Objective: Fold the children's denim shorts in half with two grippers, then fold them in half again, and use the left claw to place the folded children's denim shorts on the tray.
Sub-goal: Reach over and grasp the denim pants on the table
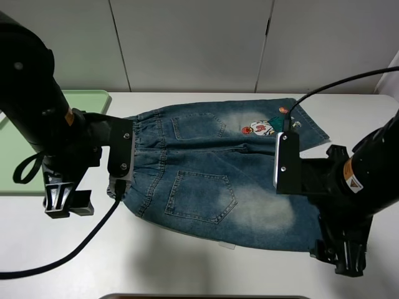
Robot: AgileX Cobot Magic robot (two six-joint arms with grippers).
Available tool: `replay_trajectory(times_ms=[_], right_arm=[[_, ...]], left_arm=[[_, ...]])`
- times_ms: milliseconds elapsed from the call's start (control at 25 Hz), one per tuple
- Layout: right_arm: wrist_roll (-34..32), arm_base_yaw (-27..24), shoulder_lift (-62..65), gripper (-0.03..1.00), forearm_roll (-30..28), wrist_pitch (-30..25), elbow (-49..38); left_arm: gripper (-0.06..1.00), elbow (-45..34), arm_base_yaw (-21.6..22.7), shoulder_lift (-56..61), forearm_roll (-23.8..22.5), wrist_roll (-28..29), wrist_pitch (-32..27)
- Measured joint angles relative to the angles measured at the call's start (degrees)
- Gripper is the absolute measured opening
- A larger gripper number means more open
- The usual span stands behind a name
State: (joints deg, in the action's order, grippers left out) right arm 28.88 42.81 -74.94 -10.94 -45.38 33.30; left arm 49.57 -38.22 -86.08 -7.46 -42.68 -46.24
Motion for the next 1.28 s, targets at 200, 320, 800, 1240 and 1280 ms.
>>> replay_trajectory(times_ms=[200,320,800,1240,1280], right_arm=[[-0.05,0.00,-0.05,0.69,-1.25,2.13,-3.85],[-0.05,0.00,-0.05,0.69,-1.66,3.74,-5.39],[-1.51,-7.52,-0.05,0.69,-2.82,9.99,-7.59],[-0.22,-8.82,-0.05,0.69,-2.77,12.38,-7.59],[-0.22,-8.82,-0.05,0.69,-2.77,12.45,-7.59]], left_arm=[[0.81,0.00,0.00,-2.98,-2.38,-0.44,1.68],[0.81,0.13,0.00,-5.49,-4.32,-0.58,4.13],[0.81,0.58,0.00,-12.11,-5.23,-3.40,9.52],[0.81,5.85,0.00,-19.69,-4.53,-4.29,12.47],[0.81,5.94,0.00,-20.28,-4.08,-4.99,12.47]])
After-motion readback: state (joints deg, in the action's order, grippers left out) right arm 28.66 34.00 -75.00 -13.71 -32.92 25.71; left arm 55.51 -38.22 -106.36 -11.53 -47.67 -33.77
